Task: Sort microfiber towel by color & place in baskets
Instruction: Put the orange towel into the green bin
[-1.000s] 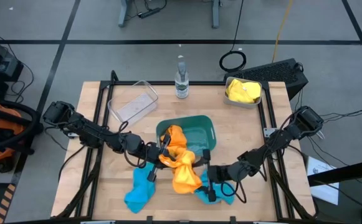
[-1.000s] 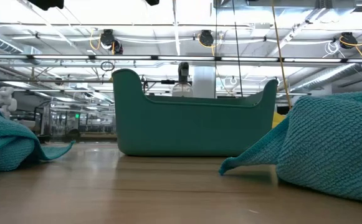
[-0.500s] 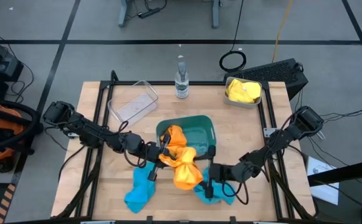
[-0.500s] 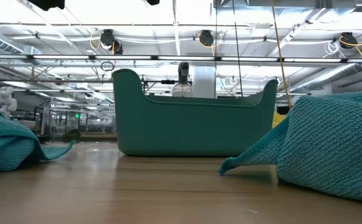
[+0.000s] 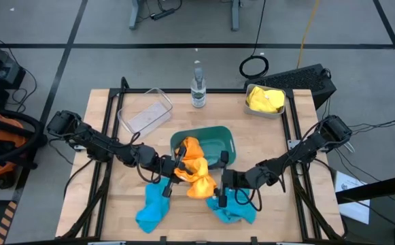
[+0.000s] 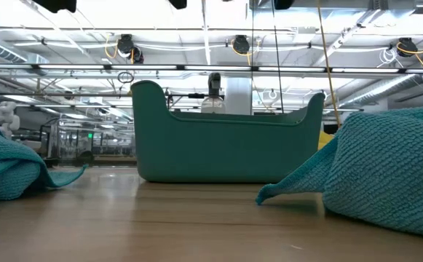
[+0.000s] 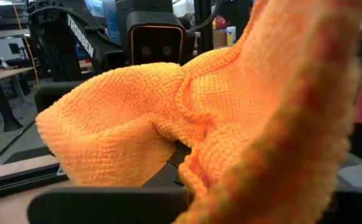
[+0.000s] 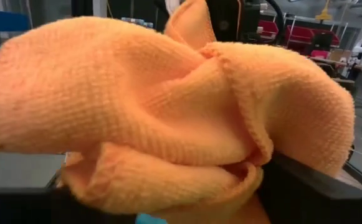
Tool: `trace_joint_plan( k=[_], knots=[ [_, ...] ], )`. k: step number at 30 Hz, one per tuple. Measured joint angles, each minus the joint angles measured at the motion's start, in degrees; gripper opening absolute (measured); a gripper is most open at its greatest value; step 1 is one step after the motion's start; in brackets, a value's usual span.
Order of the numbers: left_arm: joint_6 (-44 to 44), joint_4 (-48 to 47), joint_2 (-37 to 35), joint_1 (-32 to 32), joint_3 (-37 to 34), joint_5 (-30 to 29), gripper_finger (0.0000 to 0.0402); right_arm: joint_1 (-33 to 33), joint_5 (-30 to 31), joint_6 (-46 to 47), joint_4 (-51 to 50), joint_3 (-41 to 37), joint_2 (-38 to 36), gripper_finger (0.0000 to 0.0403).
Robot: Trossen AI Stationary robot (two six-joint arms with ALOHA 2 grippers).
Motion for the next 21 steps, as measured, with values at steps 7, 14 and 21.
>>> trace_joint_plan(
  k=[7,14,21],
  knots=[
    [-5.05,-0.36,0.0,0.0,0.04,1.11,0.0083,0.04,-0.21,-1.52,-0.21,-0.04,0.0,0.0085],
    [-8.16,-3.95,-0.24,-0.15,0.11,1.58,0.0227,0.04,2.52,-3.77,-2.16,-0.11,-0.12,0.003],
    [-13.1,-22.77,-4.59,-0.44,-0.09,-6.23,0.032,0.17,14.35,0.27,-17.37,0.1,-5.88,0.0013]
  ],
)
